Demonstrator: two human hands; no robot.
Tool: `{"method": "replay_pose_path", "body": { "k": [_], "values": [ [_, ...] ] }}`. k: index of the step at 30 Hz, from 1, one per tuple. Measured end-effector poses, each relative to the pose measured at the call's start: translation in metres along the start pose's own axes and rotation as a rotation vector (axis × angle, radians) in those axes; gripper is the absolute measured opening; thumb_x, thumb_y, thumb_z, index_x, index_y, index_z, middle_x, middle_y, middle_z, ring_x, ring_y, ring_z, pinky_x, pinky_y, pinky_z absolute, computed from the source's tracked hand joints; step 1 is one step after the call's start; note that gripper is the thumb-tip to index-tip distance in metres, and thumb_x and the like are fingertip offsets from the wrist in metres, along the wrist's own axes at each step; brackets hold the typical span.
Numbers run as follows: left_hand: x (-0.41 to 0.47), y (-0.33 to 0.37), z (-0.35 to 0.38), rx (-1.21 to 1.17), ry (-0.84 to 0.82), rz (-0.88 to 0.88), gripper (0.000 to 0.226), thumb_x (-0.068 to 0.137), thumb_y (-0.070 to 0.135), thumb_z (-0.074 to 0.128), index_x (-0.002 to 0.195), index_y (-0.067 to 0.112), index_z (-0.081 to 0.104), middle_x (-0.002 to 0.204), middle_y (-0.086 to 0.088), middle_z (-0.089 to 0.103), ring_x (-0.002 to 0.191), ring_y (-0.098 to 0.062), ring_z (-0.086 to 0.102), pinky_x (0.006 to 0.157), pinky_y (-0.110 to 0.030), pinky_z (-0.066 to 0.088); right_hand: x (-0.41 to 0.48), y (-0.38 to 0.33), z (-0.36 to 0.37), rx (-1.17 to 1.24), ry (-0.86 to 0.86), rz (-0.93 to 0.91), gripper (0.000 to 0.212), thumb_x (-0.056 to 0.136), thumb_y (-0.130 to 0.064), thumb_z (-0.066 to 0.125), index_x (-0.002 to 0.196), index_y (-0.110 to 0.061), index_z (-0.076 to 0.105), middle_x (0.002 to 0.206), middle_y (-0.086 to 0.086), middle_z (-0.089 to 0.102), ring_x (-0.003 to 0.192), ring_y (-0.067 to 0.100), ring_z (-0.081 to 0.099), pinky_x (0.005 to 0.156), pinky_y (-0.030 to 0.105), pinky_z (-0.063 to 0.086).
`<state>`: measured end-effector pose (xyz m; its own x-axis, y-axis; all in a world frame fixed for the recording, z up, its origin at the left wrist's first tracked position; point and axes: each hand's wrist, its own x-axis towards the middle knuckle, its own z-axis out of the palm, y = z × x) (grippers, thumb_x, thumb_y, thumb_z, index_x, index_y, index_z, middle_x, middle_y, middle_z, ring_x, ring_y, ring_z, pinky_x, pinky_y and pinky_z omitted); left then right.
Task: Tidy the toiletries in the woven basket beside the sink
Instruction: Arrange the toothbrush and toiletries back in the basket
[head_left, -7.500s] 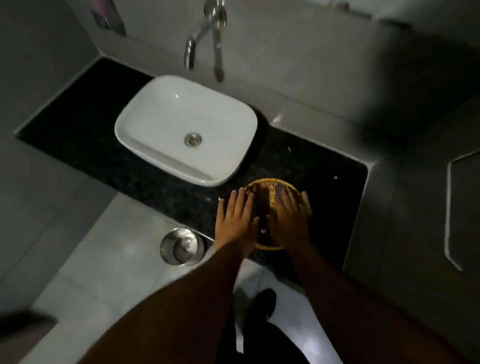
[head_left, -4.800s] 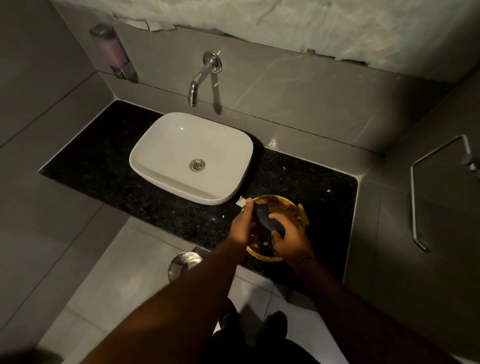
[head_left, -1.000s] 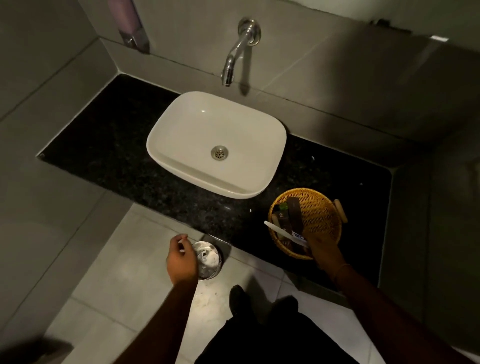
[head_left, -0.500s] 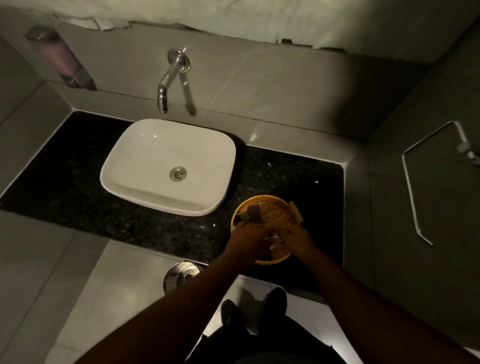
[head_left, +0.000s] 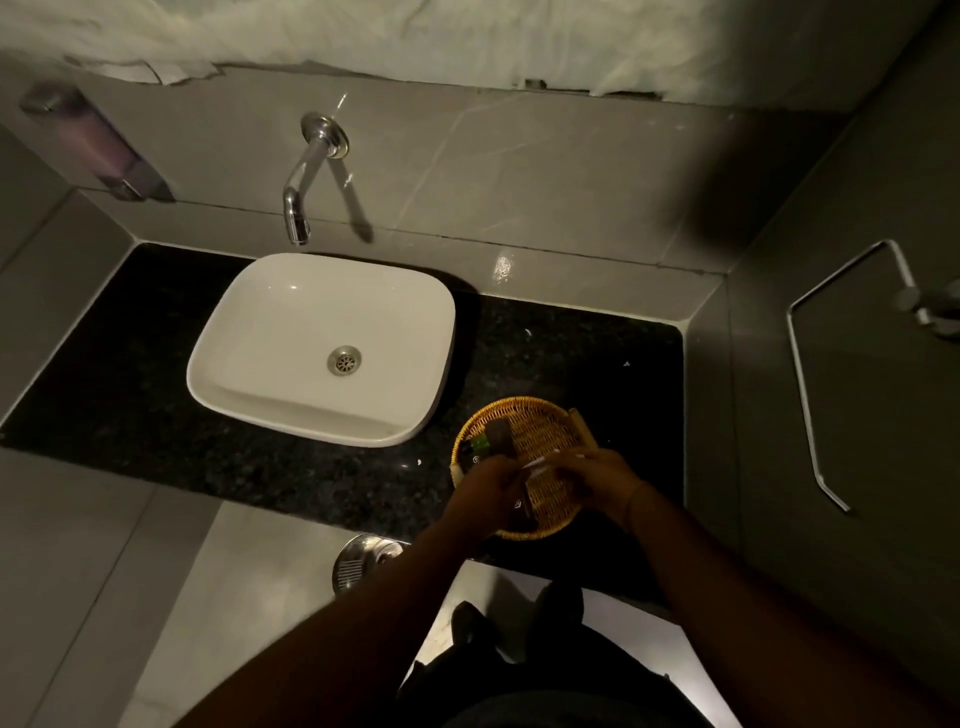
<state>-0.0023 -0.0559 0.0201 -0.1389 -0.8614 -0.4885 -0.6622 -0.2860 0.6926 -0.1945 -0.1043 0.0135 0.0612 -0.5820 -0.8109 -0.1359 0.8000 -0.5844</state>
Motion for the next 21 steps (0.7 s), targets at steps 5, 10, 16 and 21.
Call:
{"method": "replay_pose_path", "body": {
  "k": [5, 10, 16, 21],
  "values": [
    [0.007, 0.009, 0.006, -0.079, 0.083, -0.054, 0.035, 0.115, 0.023, 0.049, 0.130, 0.006, 0.076, 0.124, -0.017, 0.076, 0.113, -0.034, 0.073, 0.103, -0.048, 0.059, 0.005, -0.010, 0.006, 0.247, -0.011, 0.009, 0.031, 0.088, -0.013, 0.076, 0.119, -0.008, 0.072, 0.108, 0.012, 0.074, 0.087, 0.021, 0.070, 0.067, 0.032, 0.057],
    [0.010, 0.012, 0.012, -0.067, 0.139, -0.037, 0.036, 0.115, 0.025, 0.049, 0.134, 0.010, 0.075, 0.127, -0.014, 0.077, 0.115, -0.029, 0.074, 0.106, -0.048, 0.059, 0.009, -0.017, 0.018, 0.186, 0.012, 0.005, 0.031, 0.088, -0.032, 0.077, 0.116, -0.020, 0.070, 0.119, 0.006, 0.070, 0.098, 0.020, 0.064, 0.078, 0.037, 0.056],
    [0.010, 0.011, 0.016, 0.154, 0.160, 0.059, 0.047, 0.117, 0.029, 0.042, 0.163, 0.032, 0.051, 0.147, -0.013, 0.063, 0.128, -0.032, 0.067, 0.110, -0.045, 0.057, 0.014, -0.026, 0.025, 0.178, 0.063, 0.037, 0.027, 0.086, -0.024, 0.079, 0.109, -0.020, 0.066, 0.120, 0.009, 0.068, 0.111, 0.026, 0.062, 0.068, 0.032, 0.052],
    [0.007, 0.016, 0.021, 0.198, 0.204, 0.056, 0.065, 0.111, 0.014, 0.050, 0.171, 0.031, 0.032, 0.165, -0.014, 0.054, 0.140, -0.036, 0.064, 0.111, -0.047, 0.056, 0.022, -0.034, 0.024, 0.270, 0.113, 0.051, 0.039, 0.087, -0.017, 0.073, 0.124, -0.007, 0.068, 0.124, 0.019, 0.070, 0.112, 0.033, 0.066, 0.087, 0.045, 0.056]
  ]
}}
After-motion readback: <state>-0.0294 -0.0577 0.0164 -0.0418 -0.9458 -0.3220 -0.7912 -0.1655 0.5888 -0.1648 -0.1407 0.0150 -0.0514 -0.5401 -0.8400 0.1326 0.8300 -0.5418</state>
